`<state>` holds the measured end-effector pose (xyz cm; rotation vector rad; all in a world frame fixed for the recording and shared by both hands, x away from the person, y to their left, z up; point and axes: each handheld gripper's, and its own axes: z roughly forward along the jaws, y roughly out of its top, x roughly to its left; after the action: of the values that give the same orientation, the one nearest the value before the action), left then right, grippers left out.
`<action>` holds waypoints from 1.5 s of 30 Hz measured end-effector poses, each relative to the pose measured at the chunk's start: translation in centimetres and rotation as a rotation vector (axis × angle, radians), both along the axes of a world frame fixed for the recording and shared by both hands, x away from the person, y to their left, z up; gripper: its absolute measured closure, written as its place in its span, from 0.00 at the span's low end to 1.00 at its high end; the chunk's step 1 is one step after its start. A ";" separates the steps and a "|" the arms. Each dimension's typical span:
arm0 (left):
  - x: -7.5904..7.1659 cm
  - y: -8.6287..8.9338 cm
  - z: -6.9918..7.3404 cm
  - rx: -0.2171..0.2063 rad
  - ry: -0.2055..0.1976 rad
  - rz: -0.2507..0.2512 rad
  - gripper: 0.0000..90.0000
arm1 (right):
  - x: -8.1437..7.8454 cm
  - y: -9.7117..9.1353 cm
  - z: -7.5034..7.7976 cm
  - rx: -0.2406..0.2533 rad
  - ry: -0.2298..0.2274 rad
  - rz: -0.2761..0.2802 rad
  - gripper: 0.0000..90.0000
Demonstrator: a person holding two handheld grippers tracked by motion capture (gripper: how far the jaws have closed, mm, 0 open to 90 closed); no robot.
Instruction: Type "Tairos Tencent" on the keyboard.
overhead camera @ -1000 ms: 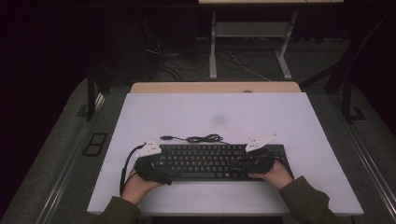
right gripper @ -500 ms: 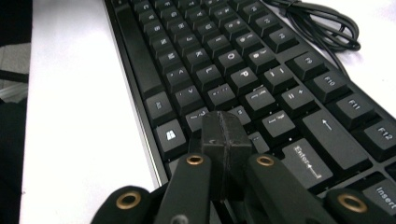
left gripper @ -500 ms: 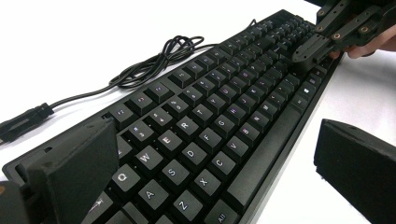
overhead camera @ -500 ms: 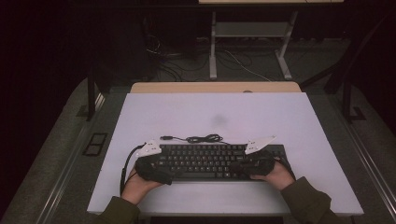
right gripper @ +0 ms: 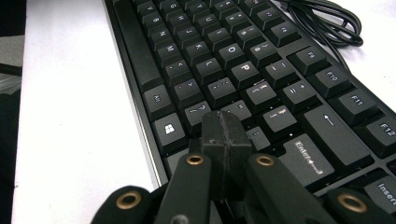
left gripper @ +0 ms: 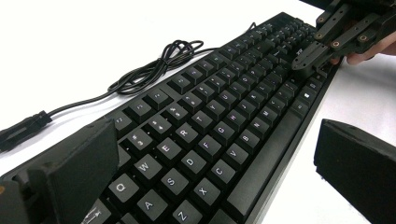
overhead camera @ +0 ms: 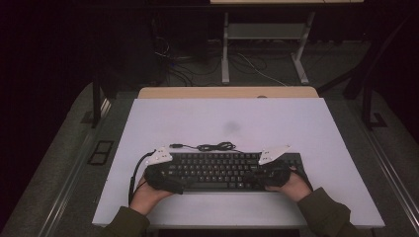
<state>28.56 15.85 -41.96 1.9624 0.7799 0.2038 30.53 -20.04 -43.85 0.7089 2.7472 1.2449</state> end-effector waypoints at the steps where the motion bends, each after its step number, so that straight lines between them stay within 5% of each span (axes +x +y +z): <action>1: 0.0 -0.1 0.0 -0.001 0.001 0.001 0.00 | 0.0 0.0 0.0 0.000 0.000 0.000 0.99; 18: 0.8 -1.2 0.3 0.001 -0.002 0.011 0.01 | 0.0 0.0 0.0 -0.002 -0.001 0.000 0.99; 25: 1.4 -1.4 0.6 -0.007 -0.010 0.029 0.08 | 0.0 0.0 0.0 0.000 0.000 0.001 0.99; 36: 2.5 -2.2 0.9 -0.020 -0.007 0.020 0.32 | 0.0 0.0 0.0 0.000 0.001 0.000 0.99; 45: 3.6 -3.5 0.7 -0.008 0.025 -0.022 0.64 | 0.0 0.0 0.0 0.000 0.003 0.001 0.99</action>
<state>32.19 12.38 -41.30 1.9686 0.7742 0.1636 30.55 -20.06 -43.87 0.7106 2.7499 1.2447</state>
